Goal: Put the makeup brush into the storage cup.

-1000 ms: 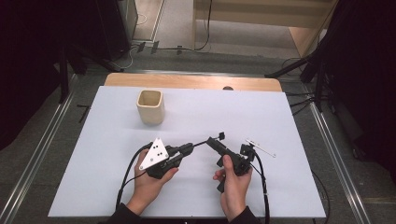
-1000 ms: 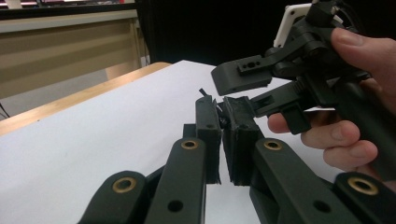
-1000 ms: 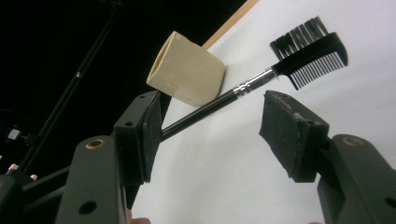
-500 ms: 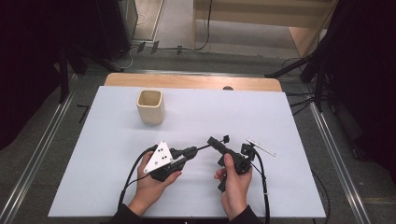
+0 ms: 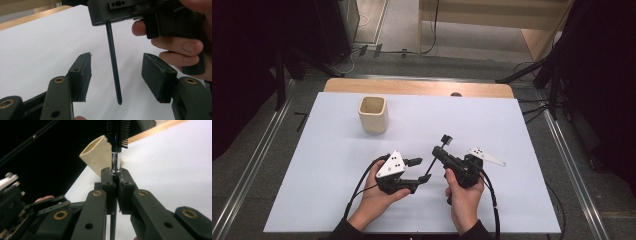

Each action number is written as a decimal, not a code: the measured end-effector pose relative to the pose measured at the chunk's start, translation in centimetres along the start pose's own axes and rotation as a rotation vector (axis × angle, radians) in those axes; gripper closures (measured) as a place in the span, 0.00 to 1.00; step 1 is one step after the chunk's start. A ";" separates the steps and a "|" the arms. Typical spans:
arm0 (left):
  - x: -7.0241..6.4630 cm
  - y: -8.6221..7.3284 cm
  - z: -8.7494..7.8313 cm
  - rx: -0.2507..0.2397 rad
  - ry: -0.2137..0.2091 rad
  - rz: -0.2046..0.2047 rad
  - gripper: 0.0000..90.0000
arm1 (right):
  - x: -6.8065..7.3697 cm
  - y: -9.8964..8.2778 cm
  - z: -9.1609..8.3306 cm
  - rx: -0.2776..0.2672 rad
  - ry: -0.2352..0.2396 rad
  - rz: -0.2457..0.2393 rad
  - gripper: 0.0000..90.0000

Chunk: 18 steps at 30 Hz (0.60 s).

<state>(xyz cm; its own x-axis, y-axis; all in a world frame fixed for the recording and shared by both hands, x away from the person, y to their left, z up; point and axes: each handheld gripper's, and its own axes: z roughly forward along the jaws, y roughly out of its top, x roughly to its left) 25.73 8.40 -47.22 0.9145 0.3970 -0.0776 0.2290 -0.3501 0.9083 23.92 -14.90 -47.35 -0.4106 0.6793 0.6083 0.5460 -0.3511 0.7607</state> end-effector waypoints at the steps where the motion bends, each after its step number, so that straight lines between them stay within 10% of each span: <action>1: 0.0 0.0 0.0 0.003 -0.003 -0.007 0.47 | 0.2 0.0 0.1 -0.002 0.002 -0.022 0.96; 18: 0.2 0.3 -0.1 0.018 -0.019 -0.072 0.68 | 3.4 -0.7 0.5 -0.019 0.019 -0.300 0.96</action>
<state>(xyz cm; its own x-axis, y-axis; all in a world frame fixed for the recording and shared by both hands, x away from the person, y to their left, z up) 25.97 8.45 -46.92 0.9018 0.4052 -0.1503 0.3001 -0.3370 0.8924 22.51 -12.00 -45.97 -0.5657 0.7421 0.3596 0.3847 -0.1482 0.9111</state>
